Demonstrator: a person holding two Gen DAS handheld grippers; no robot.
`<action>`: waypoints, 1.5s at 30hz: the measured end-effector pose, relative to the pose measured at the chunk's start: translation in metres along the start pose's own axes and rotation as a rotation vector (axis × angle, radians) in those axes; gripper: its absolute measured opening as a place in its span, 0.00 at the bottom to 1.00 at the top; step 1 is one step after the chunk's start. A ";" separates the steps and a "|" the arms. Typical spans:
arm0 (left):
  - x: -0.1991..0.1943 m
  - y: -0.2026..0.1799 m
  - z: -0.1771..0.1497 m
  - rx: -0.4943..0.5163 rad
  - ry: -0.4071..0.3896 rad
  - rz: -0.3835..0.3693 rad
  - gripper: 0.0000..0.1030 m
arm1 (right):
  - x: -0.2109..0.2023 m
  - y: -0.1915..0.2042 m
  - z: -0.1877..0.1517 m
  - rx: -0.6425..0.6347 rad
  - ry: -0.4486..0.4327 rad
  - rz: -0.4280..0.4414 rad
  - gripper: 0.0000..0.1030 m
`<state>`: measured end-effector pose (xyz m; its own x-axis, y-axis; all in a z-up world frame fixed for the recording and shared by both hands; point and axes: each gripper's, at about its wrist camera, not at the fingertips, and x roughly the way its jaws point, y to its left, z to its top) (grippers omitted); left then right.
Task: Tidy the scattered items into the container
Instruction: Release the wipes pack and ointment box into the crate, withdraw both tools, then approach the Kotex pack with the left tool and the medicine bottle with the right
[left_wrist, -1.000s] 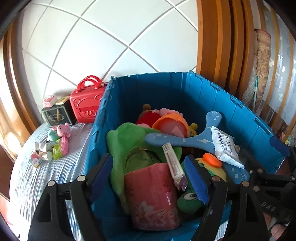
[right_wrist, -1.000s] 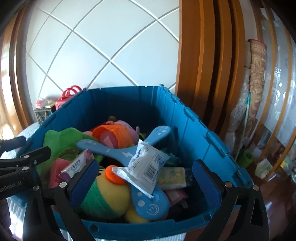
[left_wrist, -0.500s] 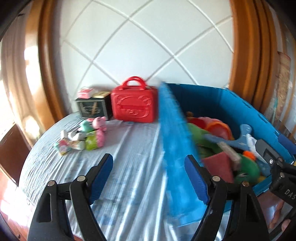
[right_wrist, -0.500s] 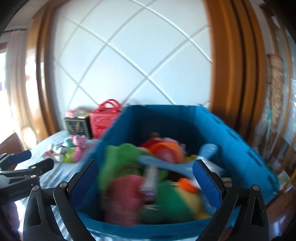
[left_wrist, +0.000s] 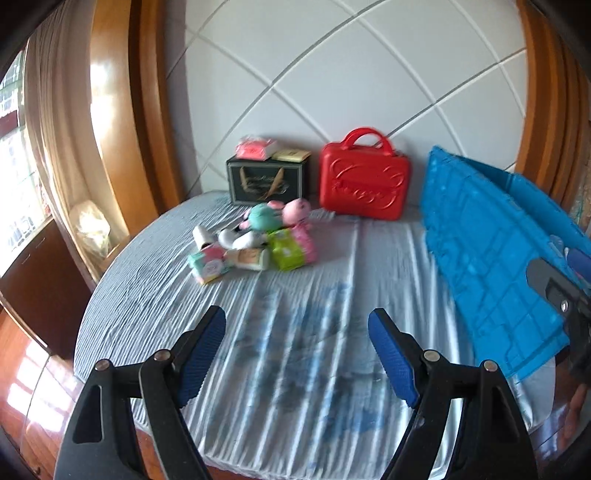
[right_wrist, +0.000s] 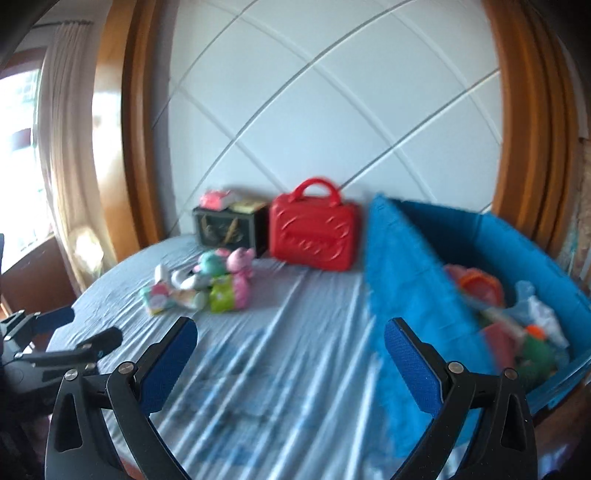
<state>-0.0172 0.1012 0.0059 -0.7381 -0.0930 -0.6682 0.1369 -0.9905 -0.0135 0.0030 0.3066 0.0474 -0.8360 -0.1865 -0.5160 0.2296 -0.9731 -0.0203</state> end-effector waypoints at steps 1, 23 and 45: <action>0.006 0.008 0.000 0.003 0.013 -0.013 0.77 | 0.006 0.008 0.000 -0.005 0.019 0.002 1.00; 0.200 0.163 0.026 -0.086 0.240 0.139 0.77 | 0.246 0.122 0.001 -0.052 0.327 0.229 1.00; 0.419 0.216 0.071 0.158 0.393 0.014 0.77 | 0.421 0.208 0.012 -0.038 0.483 0.101 1.00</action>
<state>-0.3436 -0.1588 -0.2241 -0.4243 -0.0910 -0.9010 0.0200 -0.9956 0.0912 -0.3070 0.0239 -0.1642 -0.4839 -0.1865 -0.8550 0.3233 -0.9460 0.0234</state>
